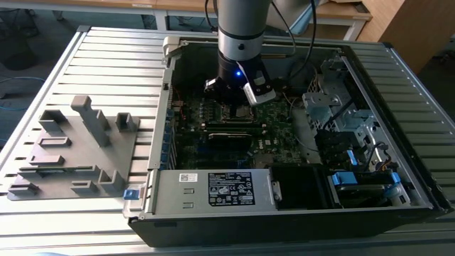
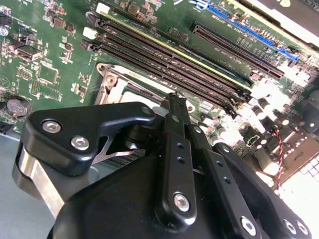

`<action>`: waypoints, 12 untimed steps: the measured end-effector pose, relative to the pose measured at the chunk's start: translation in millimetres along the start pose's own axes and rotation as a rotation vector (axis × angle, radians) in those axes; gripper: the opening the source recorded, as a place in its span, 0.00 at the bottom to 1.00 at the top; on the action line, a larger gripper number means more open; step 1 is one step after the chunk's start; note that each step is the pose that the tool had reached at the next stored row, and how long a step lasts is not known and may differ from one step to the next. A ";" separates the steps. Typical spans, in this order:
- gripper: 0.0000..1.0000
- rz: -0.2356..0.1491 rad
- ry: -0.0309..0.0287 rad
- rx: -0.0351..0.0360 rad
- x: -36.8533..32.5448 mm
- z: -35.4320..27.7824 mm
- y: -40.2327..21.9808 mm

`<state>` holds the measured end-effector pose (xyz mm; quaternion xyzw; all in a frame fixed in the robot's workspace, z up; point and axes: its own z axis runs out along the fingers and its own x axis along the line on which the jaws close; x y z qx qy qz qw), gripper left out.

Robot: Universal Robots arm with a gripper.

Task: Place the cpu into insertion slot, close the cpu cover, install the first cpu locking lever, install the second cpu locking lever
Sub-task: 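Install the second cpu locking lever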

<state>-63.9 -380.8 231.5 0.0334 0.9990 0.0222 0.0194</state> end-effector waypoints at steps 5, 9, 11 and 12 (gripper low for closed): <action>0.11 0.000 0.0000 0.0000 0.0 0.8 0.0; 0.11 0.000 0.0000 0.0002 0.0 0.9 0.0; 0.11 0.000 -0.0004 0.0009 0.1 1.7 0.0; 0.11 0.000 -0.0003 0.0020 0.6 1.9 0.0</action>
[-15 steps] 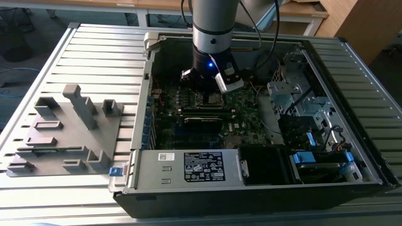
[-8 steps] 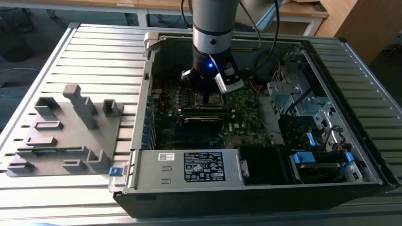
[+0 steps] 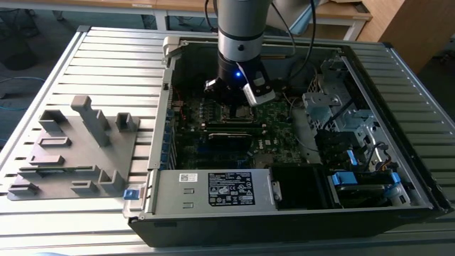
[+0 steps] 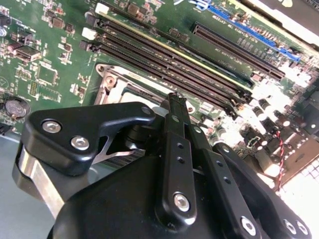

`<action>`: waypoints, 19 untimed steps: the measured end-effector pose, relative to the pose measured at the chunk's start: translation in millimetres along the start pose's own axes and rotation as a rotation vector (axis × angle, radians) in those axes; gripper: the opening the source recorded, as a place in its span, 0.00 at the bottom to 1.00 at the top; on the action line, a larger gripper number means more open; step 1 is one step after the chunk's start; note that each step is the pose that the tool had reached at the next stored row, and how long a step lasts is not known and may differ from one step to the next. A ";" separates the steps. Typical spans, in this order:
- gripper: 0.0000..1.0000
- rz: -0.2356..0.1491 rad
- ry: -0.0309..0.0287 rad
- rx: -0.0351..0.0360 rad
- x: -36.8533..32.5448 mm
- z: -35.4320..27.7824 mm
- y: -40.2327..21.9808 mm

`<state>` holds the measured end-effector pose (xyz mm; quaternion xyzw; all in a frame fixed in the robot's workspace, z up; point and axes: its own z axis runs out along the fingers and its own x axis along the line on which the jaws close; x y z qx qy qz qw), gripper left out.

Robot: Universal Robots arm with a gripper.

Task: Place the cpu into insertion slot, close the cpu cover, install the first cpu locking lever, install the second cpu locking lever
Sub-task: 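Install the second cpu locking lever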

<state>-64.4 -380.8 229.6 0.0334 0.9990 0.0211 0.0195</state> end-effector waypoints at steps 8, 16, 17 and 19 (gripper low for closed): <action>0.11 -0.001 -0.0011 0.0103 6.7 4.0 -0.6; 0.11 -0.001 -0.0017 0.0228 15.3 14.1 -1.7; 0.11 -0.001 -0.0019 0.0236 15.9 15.4 -1.7; 0.11 -0.001 -0.0020 0.0247 16.4 17.4 -1.9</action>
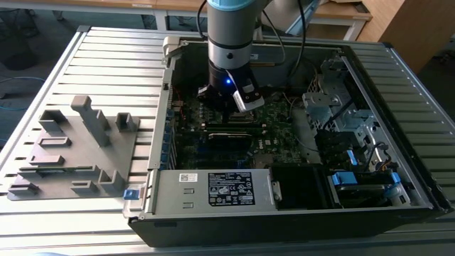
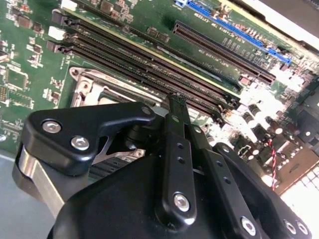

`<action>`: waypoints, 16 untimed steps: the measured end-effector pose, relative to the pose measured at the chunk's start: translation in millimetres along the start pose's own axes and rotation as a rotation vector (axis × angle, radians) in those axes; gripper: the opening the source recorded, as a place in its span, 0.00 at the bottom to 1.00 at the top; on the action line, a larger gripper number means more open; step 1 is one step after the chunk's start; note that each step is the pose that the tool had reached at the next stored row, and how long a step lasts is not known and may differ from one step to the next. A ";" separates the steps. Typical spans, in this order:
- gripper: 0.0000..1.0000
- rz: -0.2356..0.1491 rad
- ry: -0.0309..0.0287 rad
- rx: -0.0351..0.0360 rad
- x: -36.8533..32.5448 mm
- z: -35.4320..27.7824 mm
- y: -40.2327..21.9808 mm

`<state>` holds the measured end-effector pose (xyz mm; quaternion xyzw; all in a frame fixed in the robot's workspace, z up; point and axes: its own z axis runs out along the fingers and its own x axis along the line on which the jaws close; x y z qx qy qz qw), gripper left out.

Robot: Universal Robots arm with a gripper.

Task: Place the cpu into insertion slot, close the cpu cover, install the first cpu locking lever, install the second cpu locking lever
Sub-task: 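Install the second cpu locking lever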

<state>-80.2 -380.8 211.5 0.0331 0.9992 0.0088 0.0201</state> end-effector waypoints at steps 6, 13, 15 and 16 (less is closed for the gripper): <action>0.11 0.000 -0.0001 0.0003 0.2 0.3 0.0; 0.11 0.000 0.0000 0.0003 2.6 4.7 -0.2; 0.11 0.000 -0.0001 0.0002 3.0 6.4 -0.3; 0.11 0.000 0.0000 0.0003 3.2 7.0 -0.3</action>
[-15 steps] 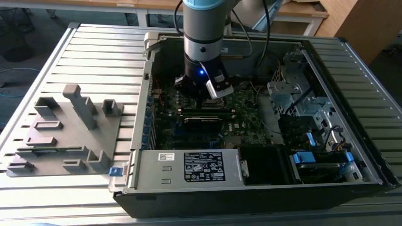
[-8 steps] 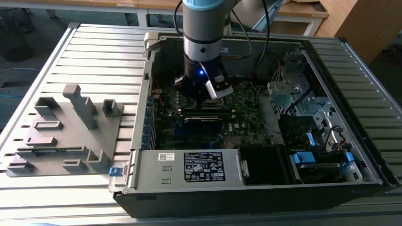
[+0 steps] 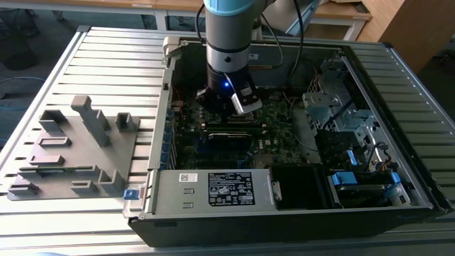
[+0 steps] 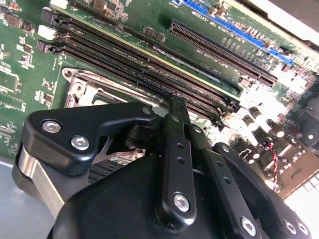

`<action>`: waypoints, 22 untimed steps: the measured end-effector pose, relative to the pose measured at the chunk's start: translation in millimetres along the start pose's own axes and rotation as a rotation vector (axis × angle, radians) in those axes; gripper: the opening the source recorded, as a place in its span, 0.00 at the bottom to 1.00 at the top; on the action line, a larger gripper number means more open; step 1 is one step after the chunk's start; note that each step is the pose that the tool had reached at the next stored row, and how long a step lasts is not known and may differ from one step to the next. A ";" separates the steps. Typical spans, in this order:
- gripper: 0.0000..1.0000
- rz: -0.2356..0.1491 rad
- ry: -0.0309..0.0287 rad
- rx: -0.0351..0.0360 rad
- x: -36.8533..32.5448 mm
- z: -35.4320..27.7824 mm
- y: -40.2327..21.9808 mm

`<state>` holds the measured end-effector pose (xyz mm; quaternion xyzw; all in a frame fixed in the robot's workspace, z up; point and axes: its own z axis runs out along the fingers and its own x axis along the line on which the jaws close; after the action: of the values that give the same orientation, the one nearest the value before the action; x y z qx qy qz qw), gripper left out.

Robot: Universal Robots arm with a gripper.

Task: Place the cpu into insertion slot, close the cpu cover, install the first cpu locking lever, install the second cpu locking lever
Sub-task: 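Install the second cpu locking lever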

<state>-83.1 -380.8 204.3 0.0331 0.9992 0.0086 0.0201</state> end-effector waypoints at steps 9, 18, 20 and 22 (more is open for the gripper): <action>0.11 0.001 0.0011 -0.0167 4.4 2.5 -0.3; 0.11 0.003 0.0048 -0.0660 6.5 5.3 -0.6; 0.11 0.003 0.0053 -0.0701 7.4 6.6 -0.8; 0.11 0.003 0.0054 -0.0763 7.8 7.2 -0.8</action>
<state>-90.7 -381.0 196.8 0.0338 0.9982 0.0468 0.0186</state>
